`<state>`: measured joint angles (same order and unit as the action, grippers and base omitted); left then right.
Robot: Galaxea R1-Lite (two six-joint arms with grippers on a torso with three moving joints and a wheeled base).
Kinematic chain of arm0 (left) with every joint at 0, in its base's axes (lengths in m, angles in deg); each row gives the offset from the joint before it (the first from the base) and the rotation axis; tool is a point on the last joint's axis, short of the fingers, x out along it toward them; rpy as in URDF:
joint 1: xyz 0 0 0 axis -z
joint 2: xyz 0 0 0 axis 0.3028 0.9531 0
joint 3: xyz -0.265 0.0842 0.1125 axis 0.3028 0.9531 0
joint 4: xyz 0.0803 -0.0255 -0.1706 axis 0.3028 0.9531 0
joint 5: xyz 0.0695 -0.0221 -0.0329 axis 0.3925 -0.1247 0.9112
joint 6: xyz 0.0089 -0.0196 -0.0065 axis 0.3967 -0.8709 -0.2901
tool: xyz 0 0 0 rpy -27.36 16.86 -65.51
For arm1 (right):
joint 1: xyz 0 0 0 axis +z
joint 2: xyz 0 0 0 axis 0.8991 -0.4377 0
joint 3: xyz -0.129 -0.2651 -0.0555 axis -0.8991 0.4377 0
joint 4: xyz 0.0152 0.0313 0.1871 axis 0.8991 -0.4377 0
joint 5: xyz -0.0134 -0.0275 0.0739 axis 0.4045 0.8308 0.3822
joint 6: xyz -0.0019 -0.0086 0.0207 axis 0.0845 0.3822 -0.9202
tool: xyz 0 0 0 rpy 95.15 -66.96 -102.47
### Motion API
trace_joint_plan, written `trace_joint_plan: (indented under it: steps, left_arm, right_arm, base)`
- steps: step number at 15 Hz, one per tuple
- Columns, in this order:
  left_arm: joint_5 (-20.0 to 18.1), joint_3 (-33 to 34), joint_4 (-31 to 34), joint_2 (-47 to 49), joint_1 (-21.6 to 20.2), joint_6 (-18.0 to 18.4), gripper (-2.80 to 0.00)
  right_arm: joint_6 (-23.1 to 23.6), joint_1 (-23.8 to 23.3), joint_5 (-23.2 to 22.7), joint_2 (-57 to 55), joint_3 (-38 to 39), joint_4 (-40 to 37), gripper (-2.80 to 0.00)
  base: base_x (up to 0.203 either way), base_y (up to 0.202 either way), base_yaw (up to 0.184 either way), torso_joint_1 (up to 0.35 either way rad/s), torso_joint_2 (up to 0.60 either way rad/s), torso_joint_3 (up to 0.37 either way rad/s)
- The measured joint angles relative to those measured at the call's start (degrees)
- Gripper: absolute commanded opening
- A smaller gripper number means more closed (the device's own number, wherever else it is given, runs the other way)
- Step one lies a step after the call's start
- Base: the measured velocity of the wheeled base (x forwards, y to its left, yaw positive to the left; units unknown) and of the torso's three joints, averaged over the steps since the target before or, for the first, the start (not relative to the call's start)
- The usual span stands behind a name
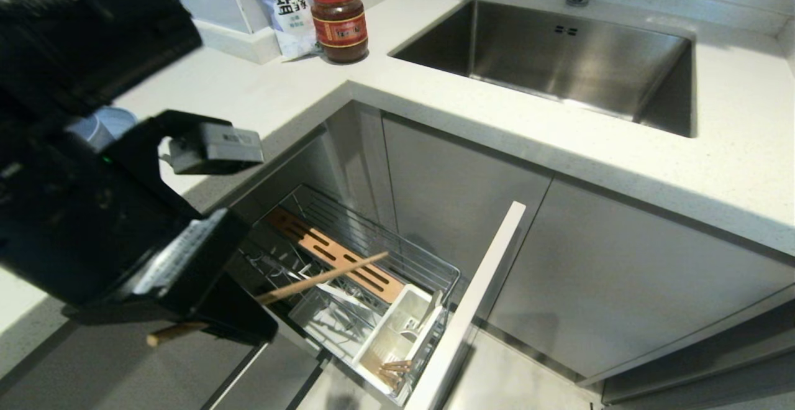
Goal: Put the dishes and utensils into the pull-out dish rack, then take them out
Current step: Take the chopsticks out of the cupboard
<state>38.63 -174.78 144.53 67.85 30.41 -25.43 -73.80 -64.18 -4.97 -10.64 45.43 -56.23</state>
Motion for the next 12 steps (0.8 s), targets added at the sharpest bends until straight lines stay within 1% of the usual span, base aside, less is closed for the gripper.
trace_joint_plan:
  steps: [2, 3, 5, 8, 10, 12]
  left_arm:
    - [0.49, -0.40, -4.48, -4.72, 0.12, -0.72, -2.80]
    - [0.99, -0.49, -6.54, -6.85, -0.59, -0.71, -2.80]
    - [1.84, -0.54, -11.45, -11.16, -4.85, -0.38, -2.80]
    - [2.06, -0.56, -19.46, -17.16, -15.07, 0.87, -2.80]
    - [2.00, -0.56, -23.20, -20.10, -23.55, 2.35, -2.80]
    - [1.94, -0.56, -26.42, -22.45, -33.11, 4.08, -2.80]
  right_arm:
    - [0.00, -0.02, -0.02, 0.00, 0.00, 0.00, -2.80]
    - [0.00, -0.02, 0.00, 0.00, 0.00, 0.00, -2.80]
    - [0.00, -0.02, -0.02, 0.00, 0.00, 0.00, -2.80]
    - [0.00, 0.00, 0.00, 0.00, 0.00, -0.01, -2.80]
    - [0.00, 0.02, 0.00, 0.00, 0.00, 0.00, -2.80]
    - [0.00, 0.00, -0.02, 0.00, 0.00, 0.00, -2.80]
  base:
    - [0.000, 0.000, 0.000, 0.000, 0.00, 0.000]
    - [0.000, 0.000, 0.000, 0.000, 0.00, 0.000]
    - [0.000, 0.000, 0.000, 0.000, 0.00, 0.000]
    - [0.000, 0.000, 0.000, 0.000, 0.00, 0.000]
    - [0.000, 0.000, 0.000, 0.000, 0.00, 0.000]
    - [0.000, 0.000, 0.000, 0.000, 0.00, 0.000]
